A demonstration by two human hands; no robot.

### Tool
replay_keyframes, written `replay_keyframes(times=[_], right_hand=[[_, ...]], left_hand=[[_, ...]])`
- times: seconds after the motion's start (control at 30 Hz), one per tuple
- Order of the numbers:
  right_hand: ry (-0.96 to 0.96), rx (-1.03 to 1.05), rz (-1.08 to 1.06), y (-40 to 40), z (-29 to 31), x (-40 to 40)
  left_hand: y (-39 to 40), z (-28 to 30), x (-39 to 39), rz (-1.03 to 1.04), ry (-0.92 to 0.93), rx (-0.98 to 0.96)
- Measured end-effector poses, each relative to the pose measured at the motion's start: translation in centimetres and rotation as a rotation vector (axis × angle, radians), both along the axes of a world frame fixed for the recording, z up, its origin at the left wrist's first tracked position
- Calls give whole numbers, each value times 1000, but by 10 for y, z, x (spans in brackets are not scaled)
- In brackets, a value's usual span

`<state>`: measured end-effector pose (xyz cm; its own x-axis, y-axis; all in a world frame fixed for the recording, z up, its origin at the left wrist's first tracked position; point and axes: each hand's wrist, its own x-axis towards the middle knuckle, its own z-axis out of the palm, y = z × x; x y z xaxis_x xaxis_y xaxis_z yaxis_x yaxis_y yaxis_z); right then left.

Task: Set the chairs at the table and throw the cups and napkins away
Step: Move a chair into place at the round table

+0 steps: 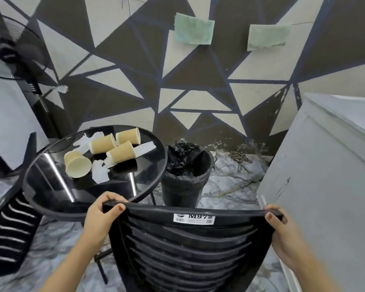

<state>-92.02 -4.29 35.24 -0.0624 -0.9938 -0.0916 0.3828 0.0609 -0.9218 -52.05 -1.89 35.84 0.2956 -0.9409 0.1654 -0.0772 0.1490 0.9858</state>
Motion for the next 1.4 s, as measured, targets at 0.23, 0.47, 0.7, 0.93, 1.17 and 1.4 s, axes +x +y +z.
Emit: replay_keyframes(times=[0.23, 0.47, 0.7, 0.93, 1.17, 1.4], right_hand=[[23, -18, 47, -54, 10, 1], [-11, -69, 101, -98, 8, -9], [2, -111, 379, -168, 13, -15], [-54, -163, 660, -232, -8, 2], [3, -111, 883, -288, -36, 30], [88, -70, 1020, -307, -38, 26]], left_hand=[[-36, 5, -3, 71, -27, 0], [-46, 7, -16, 143, -106, 0], [-19, -8, -50, 376, -49, -77], [4, -18, -90, 649, 14, -136], [14, -46, -139, 843, 28, -167], [24, -59, -153, 772, 9, -174]])
